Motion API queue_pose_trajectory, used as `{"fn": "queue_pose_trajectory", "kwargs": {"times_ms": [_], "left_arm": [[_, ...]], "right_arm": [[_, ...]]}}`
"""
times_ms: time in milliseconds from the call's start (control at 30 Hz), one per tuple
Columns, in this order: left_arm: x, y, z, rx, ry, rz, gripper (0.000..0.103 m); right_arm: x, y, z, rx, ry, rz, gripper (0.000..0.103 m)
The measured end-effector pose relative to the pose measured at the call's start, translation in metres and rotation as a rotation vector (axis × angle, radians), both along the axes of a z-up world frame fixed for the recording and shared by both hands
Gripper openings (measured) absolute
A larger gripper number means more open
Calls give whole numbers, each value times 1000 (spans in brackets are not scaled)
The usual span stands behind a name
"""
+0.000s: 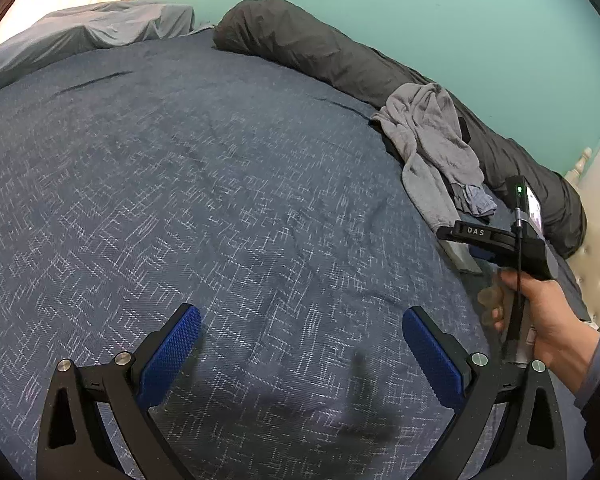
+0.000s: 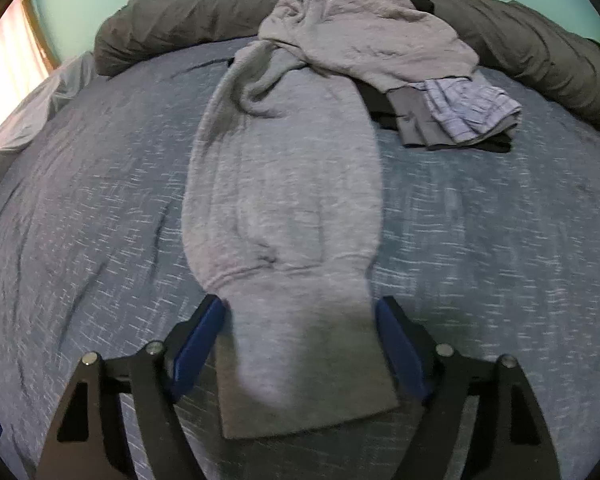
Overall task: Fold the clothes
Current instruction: 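Move the right tool toward the grey sweatshirt and grasp its sleeve cuff, then pull the sweatshirt sleeve with the right tool to stretch it out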
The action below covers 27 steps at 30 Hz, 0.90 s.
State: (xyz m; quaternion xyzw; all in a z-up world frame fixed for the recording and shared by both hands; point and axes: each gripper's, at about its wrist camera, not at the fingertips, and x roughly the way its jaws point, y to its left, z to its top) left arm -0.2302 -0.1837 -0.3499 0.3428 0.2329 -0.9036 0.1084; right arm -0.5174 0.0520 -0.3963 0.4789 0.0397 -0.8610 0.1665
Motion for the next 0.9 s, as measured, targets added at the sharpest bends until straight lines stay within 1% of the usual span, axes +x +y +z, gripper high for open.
{"fn": "queue_pose_trajectory", "kwargs": {"times_ms": [67,100,133,167,200,233,300,433,600,767,833,900], "left_arm": [[0,-1,0,0,-2,2,103],[0,0,0,-1,-3,2,103],[0,1,0,-4,-5,0,103],[0,1,1,-7,-4,-2,103],[1,2,1,-10,-3,-3,103],[1,3,2,-12,-2,-5,103],[1,5,2,-16,-3,-9,103],[4,6,7,-23,8,-11,103],[10,12,21,-64,41,-23,103],[26,11,34,-100,70,-19,103],[34,12,38,-115,78,-18,103],[43,12,41,-109,80,-24,103]], "right_arm": [[0,0,0,-14,0,5,62],[2,0,1,-30,0,18,48],[3,-1,2,-41,1,33,37],[7,-3,4,-38,7,52,31],[11,-5,6,-32,13,69,20],[14,-5,8,-31,18,74,13],[20,-3,15,-30,28,71,10],[41,14,37,-63,71,67,9],[82,39,65,-110,100,94,8],[143,56,91,-130,121,141,8],[165,69,94,-126,115,148,8],[189,85,95,-122,97,151,8]]}}
